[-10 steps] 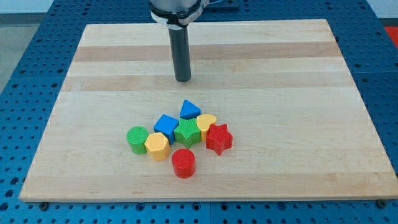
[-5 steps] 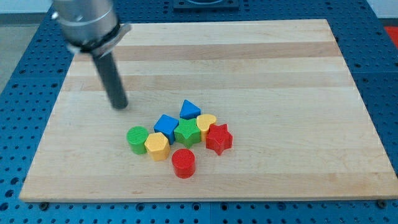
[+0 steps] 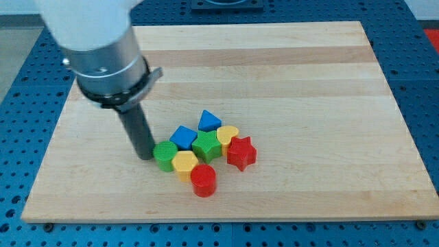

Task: Push the cube to the top of the board

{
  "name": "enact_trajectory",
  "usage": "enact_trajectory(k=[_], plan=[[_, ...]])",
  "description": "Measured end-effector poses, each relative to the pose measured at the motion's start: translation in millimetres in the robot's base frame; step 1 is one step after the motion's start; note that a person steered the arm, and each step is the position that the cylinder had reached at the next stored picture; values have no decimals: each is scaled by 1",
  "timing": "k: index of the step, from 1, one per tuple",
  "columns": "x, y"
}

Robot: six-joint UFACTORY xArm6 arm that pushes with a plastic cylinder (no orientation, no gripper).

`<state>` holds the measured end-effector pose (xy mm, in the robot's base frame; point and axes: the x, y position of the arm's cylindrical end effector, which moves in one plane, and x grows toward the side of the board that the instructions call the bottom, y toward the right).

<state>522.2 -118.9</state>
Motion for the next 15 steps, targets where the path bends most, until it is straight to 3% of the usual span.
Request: enact_trajectory(k=[2,6,8,10,12,14,15], plan=[[-6,9],[-50,92],[-93,92],[-106,36],[-124,38],[-143,100],[-172,111]])
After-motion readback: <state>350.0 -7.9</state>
